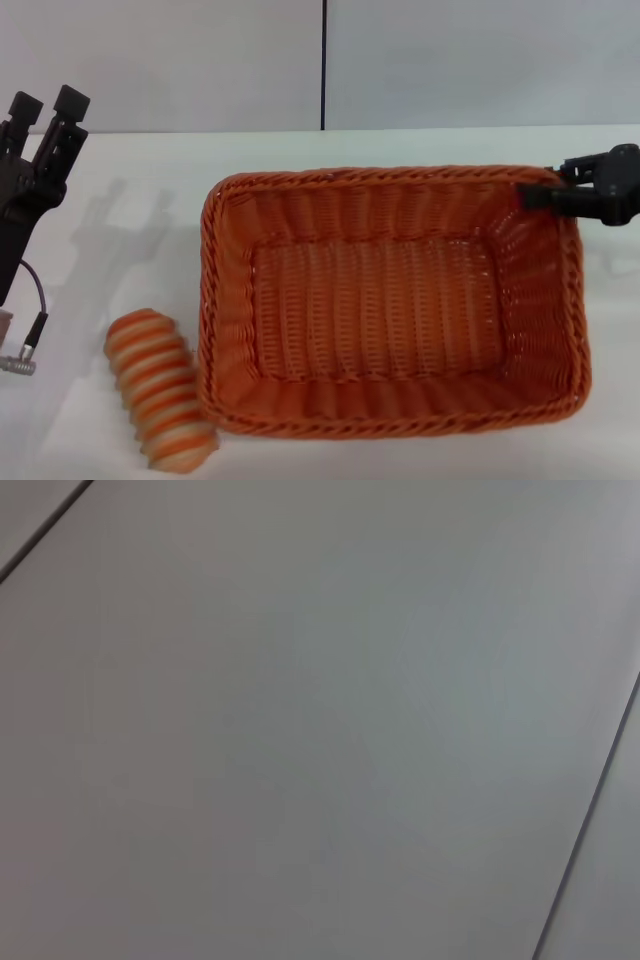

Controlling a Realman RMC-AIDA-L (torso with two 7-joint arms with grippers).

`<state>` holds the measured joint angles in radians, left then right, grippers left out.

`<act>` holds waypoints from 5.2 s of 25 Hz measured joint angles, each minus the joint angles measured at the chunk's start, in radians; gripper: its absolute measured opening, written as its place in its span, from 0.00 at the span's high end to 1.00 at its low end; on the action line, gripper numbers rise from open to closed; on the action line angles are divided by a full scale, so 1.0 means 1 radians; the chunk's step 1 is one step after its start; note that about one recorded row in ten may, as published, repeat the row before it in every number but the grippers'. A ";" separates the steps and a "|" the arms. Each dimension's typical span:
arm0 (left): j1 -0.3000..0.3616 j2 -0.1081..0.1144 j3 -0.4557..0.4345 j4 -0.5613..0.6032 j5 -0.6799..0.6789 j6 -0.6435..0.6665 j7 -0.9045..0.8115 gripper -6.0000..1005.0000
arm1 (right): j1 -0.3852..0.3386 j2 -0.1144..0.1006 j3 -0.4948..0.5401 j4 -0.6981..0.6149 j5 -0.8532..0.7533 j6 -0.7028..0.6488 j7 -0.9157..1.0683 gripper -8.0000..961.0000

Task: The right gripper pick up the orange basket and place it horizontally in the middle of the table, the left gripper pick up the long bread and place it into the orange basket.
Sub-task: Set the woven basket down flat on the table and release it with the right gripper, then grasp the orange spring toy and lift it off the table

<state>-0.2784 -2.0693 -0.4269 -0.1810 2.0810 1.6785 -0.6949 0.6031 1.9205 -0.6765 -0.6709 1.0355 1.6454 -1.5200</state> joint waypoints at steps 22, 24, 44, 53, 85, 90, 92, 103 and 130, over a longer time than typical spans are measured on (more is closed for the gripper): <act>-0.008 0.009 0.082 0.103 0.001 0.026 -0.014 0.22 | -0.105 0.023 0.185 0.008 0.219 -0.035 -0.136 0.46; -0.015 0.010 0.114 0.169 0.001 0.051 -0.044 0.22 | -0.135 0.030 0.217 0.010 0.244 -0.036 -0.147 0.46; 0.084 0.044 0.527 0.546 0.001 0.174 -0.295 0.22 | -0.294 0.061 0.686 0.227 0.371 -0.125 -0.371 0.46; 0.113 0.037 0.589 0.556 0.001 0.048 -0.291 0.22 | -0.273 0.066 0.678 0.241 0.365 -0.152 -0.395 0.46; 0.100 0.014 0.702 0.531 0.002 -0.154 -0.295 0.22 | -0.270 0.066 0.652 0.254 0.361 -0.147 -0.415 0.46; 0.093 0.014 0.727 0.523 0.002 -0.159 -0.295 0.23 | -0.270 0.066 0.652 0.254 0.363 -0.151 -0.416 0.46; 0.091 0.014 0.736 0.519 0.002 -0.160 -0.293 0.23 | -0.270 0.066 0.652 0.254 0.363 -0.151 -0.416 0.46; 0.090 0.018 0.760 0.522 0.004 -0.141 -0.291 0.34 | -0.270 0.066 0.657 0.254 0.366 -0.151 -0.416 0.46; 0.102 0.058 0.476 0.529 -0.010 -0.030 -0.290 0.77 | -0.276 0.075 0.663 0.258 0.367 -0.150 -0.429 0.46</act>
<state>-0.1767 -2.0118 0.0495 0.3483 2.0715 1.6486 -0.9853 0.3267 1.9957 -0.0136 -0.4126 1.4023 1.4955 -1.9486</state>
